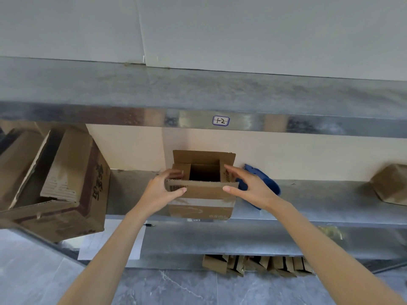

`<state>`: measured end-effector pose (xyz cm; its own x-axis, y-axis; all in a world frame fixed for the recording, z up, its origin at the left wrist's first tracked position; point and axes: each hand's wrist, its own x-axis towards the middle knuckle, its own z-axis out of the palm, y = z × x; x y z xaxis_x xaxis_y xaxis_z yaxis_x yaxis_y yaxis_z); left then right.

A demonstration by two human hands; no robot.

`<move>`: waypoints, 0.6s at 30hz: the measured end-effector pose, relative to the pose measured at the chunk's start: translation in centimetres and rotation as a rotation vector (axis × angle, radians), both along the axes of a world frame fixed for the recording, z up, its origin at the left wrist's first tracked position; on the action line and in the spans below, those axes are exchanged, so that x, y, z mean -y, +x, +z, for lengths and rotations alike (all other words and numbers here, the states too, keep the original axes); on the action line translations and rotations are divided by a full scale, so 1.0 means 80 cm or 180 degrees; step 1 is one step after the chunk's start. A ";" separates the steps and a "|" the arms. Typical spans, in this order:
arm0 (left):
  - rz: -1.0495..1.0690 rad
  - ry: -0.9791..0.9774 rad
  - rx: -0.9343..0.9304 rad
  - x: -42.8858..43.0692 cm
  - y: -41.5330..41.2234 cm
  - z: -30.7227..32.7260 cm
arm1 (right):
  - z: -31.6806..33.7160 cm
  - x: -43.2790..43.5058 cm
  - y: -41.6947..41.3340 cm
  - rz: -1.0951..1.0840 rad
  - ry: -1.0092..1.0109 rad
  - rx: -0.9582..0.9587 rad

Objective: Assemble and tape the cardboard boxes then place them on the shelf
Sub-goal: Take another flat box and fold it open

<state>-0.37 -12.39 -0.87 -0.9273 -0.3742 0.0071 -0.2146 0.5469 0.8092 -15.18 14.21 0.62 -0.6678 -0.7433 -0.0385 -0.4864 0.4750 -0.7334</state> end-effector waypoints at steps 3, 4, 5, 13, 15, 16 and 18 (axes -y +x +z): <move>0.0017 0.0034 -0.0042 -0.001 0.000 0.000 | -0.004 0.000 0.001 -0.0054 0.0026 -0.0057; 0.0013 0.0033 -0.0051 -0.001 0.000 0.000 | -0.004 -0.001 0.001 -0.0062 0.0022 -0.0054; 0.0002 0.0030 -0.0057 0.000 0.001 0.000 | -0.003 -0.001 0.001 -0.0060 0.0024 -0.0044; -0.0007 0.0029 -0.0058 0.003 -0.001 -0.002 | -0.005 0.001 0.000 0.0050 0.0300 -0.0214; 0.0036 0.0034 -0.0071 0.004 -0.001 -0.003 | -0.004 0.003 0.001 0.0026 0.0294 -0.0247; 0.0068 0.0060 -0.0089 0.004 -0.001 -0.004 | -0.003 0.004 0.001 0.0004 0.0252 -0.0204; 0.0133 0.0140 -0.0170 0.004 0.000 -0.007 | -0.002 0.006 0.002 -0.0094 0.0094 -0.0050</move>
